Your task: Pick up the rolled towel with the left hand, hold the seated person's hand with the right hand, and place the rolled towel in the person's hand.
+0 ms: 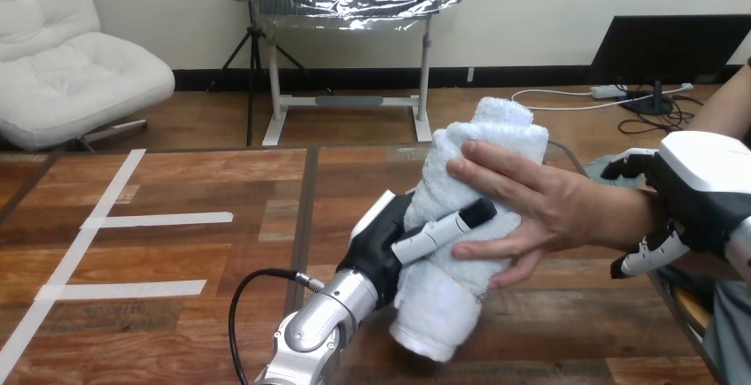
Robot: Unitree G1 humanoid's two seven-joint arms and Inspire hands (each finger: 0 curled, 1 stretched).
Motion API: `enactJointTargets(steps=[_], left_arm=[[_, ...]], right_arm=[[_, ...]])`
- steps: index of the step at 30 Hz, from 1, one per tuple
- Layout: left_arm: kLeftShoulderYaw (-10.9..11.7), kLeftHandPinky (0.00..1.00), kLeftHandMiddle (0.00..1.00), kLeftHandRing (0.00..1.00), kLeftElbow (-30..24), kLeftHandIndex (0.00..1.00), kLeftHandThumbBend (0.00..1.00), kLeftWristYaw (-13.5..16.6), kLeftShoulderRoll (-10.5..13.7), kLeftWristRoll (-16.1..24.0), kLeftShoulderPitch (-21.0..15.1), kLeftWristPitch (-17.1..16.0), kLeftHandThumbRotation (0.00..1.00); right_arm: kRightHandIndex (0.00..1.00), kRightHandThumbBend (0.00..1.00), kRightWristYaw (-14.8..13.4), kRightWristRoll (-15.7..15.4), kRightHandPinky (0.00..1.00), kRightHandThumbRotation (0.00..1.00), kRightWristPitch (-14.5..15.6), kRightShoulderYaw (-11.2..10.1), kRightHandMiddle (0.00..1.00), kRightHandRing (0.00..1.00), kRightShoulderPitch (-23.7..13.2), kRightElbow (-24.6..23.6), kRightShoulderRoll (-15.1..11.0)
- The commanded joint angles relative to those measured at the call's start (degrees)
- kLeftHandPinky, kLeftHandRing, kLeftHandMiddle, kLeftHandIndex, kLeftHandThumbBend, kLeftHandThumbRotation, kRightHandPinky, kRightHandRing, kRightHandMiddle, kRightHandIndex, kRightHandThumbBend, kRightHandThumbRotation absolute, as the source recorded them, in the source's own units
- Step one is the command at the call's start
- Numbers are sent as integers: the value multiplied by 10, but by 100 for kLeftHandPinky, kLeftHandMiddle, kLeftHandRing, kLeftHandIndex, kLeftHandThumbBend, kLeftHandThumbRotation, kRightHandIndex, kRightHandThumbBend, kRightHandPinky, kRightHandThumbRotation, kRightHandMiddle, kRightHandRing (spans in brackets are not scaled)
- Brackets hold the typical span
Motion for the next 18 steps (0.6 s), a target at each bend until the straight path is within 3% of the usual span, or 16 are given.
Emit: enactJointTargets(steps=[1,18], left_arm=[[-17,86,100,97,-10,100,100,-12,-10,15,-41,-17,62],[0,86,100,95,-8,100,100,-37,-7,1,-41,-14,61]], right_arm=[[85,88,10,-2,83,0,5,-2,93,93,-11,-28,4],[86,89,20,4,85,0,1,-8,94,95,-5,-41,4]])
